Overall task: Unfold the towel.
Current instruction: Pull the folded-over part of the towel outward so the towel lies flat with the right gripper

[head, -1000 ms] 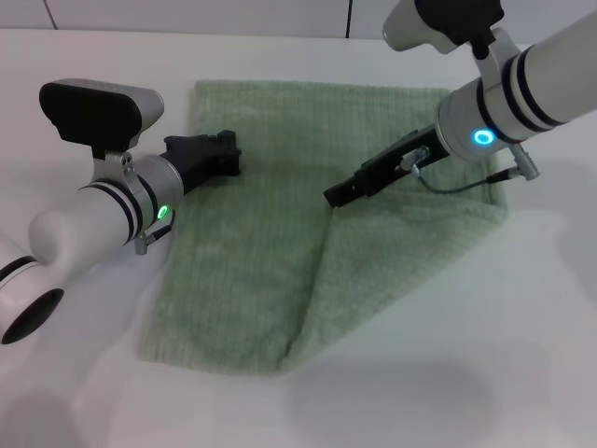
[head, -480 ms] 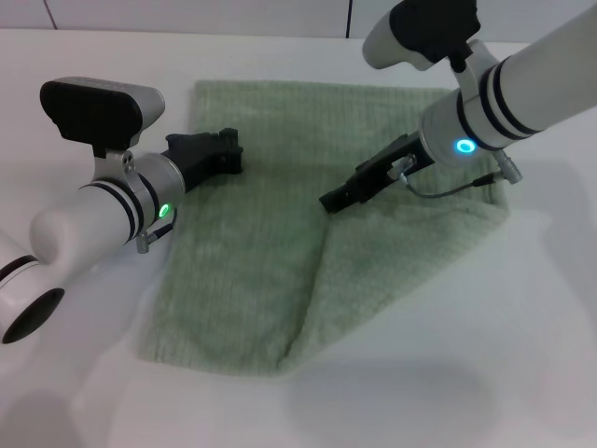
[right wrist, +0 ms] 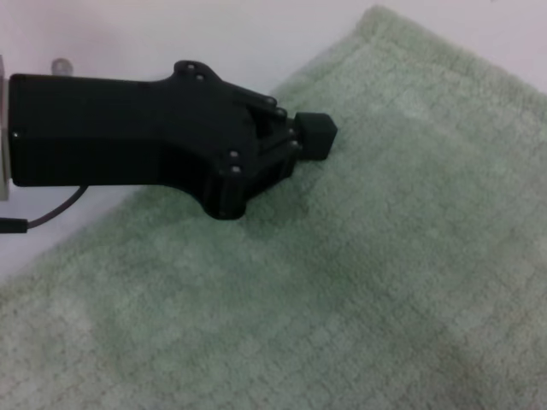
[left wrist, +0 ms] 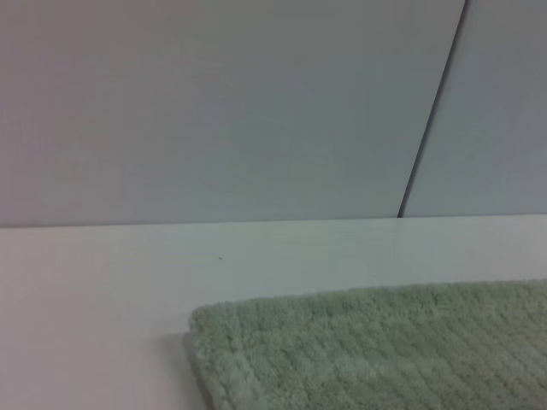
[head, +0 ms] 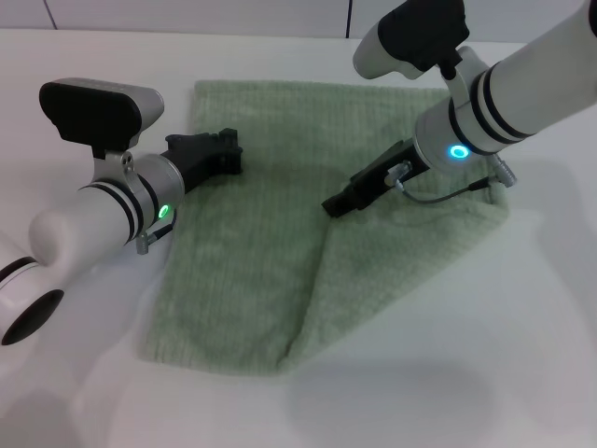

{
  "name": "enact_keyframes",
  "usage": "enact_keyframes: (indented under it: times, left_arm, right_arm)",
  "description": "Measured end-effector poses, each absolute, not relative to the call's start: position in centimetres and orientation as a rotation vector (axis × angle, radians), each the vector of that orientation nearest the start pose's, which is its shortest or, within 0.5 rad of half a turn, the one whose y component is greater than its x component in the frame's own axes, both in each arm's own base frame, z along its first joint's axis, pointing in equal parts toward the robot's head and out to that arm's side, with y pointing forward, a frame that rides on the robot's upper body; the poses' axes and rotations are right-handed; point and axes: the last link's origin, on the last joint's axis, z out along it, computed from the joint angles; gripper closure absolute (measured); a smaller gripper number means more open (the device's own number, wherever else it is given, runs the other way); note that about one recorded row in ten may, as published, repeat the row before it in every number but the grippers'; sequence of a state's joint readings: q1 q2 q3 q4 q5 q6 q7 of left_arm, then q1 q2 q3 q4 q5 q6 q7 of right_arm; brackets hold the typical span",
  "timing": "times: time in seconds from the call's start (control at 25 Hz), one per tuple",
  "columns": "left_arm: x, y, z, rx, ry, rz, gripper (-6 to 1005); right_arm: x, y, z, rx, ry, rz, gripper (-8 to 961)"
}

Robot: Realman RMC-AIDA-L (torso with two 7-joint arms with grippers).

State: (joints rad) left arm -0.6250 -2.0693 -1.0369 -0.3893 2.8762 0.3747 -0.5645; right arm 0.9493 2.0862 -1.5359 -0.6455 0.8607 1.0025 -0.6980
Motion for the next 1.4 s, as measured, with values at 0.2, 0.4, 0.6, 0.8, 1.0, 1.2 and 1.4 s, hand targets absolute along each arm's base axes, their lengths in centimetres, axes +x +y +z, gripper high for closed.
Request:
enact_keyframes:
  times: [0.2, 0.4, 0.6, 0.8, 1.0, 1.2, 1.4]
  left_arm:
    - [-27.1, 39.3, -9.4, -2.015, -0.933, -0.426, 1001]
    - [-27.1, 39.3, -9.4, -2.015, -0.933, -0.426, 1001]
    - [-27.2, 39.2, -9.4, -2.014, -0.935, -0.426, 1001]
    - [-27.2, 39.2, -9.4, -2.013, -0.936, -0.425, 1001]
    - [-27.3, 39.1, -9.4, -2.011, -0.94, -0.425, 1001]
    - [-27.2, 38.9, -9.4, -2.011, -0.944, -0.438, 1001]
    - [-27.3, 38.9, -9.4, -2.01, -0.945, -0.435, 1001]
  right_arm:
    - [15.1, 40.7, -10.0, -2.695, 0.869, -0.287, 463]
    - [15.0, 40.8, -10.0, -2.695, 0.866, -0.286, 673]
    - [15.0, 40.9, -9.8, -2.693, 0.852, -0.292, 789]
    - [14.8, 40.6, -9.8, -2.708, 0.825, -0.304, 904]
    - [13.7, 39.5, -8.7, -2.758, 0.753, -0.279, 926]
    - [12.8, 38.1, -7.2, -2.791, 0.679, -0.302, 931]
    - [12.1, 36.2, -5.2, -2.825, 0.59, -0.363, 932]
